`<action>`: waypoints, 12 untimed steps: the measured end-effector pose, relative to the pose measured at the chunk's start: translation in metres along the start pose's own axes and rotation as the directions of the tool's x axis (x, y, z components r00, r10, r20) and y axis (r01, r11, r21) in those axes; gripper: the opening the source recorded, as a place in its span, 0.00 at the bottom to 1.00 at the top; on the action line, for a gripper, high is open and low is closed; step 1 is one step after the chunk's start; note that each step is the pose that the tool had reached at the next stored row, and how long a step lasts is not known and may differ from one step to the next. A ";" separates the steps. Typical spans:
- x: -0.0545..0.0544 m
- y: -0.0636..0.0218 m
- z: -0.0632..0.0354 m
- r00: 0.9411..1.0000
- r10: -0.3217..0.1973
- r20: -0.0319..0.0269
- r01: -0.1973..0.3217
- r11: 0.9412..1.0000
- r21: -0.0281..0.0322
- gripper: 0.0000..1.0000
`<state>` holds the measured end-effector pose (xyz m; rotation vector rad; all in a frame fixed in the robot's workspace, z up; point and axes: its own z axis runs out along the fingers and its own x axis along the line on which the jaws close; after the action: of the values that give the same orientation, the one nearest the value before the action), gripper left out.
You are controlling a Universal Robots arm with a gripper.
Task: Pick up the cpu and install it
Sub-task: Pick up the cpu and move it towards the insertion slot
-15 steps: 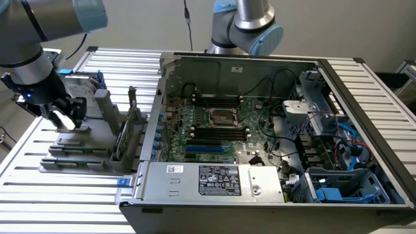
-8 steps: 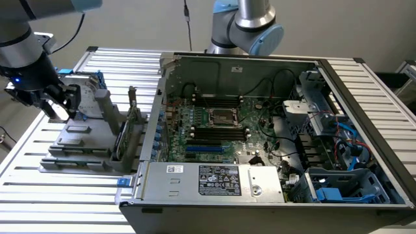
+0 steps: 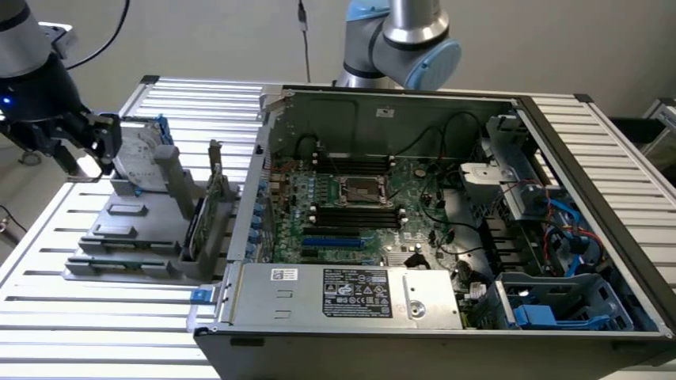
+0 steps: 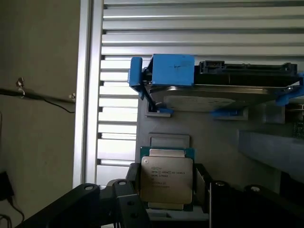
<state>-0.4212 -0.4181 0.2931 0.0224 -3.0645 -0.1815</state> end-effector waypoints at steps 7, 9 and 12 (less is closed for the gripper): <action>-0.002 0.0042 -0.0316 1.000 0.000 0.000 0.000 1.000 0.000 0.55; -0.005 0.0054 -0.0409 1.000 0.000 -0.002 0.000 1.000 0.000 0.55; -0.015 0.0070 -0.0548 1.000 0.001 -0.006 -0.001 1.000 0.000 0.55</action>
<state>-0.4022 -0.4173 0.3471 0.0217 -3.0585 -0.1815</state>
